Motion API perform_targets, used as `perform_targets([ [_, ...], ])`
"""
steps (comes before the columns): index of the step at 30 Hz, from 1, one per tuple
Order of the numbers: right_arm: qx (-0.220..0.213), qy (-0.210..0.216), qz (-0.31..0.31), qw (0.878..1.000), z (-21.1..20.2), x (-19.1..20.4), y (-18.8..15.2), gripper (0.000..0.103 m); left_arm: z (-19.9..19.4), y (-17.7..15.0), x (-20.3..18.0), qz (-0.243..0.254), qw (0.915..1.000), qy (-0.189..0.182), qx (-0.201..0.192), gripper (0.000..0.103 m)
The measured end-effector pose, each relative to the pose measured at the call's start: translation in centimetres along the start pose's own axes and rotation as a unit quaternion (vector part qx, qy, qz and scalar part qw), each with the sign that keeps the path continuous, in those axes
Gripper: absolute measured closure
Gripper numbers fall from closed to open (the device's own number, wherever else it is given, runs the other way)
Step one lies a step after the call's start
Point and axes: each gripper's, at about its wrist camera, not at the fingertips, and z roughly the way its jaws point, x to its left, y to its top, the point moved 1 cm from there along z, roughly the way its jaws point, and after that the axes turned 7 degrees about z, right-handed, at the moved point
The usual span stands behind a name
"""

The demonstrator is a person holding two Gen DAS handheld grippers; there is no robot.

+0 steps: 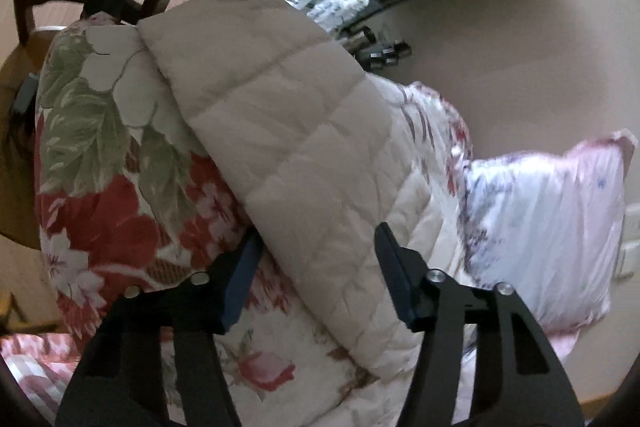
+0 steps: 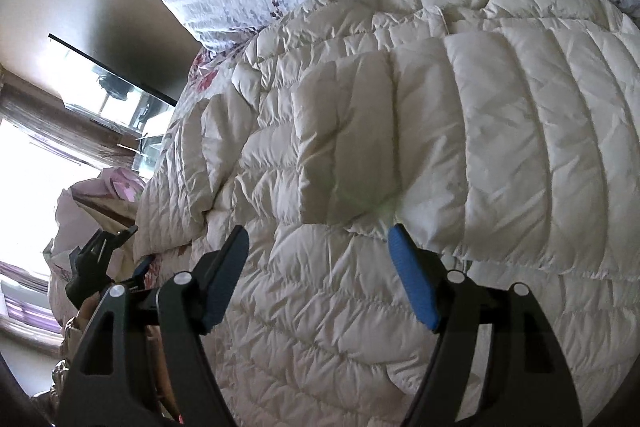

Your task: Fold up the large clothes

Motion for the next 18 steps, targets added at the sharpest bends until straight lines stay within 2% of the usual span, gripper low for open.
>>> perform_targets([
  [5, 0.000, -0.002, 0.004, 1.000, 0.0, -0.3, -0.2, 0.030, 0.0, 1.3, 1.7, -0.056, 0.9982, -0.013, -0.019, 0.055],
  [8, 0.001, -0.003, 0.007, 1.000, -0.1, -0.5, -0.4, 0.030, 0.3, 1.9, 2.2, -0.067, 0.9974, -0.011, -0.023, 0.069],
  [11, 0.001, -0.004, 0.006, 1.000, -0.3, -0.6, -0.7, 0.030, 0.3, 2.3, 2.6, -0.082, 0.9959, -0.027, -0.028, 0.090],
  [15, -0.004, -0.005, 0.008, 1.000, -0.9, -0.9, -1.0, 0.030, -0.4, 2.7, 1.4, -0.066, 0.9962, -0.043, -0.038, 0.097],
  [18, -0.011, -0.007, 0.014, 1.000, -1.4, -1.5, -1.1, 0.030, -1.1, 2.9, -0.6, -0.033, 0.9965, -0.063, -0.043, 0.098],
])
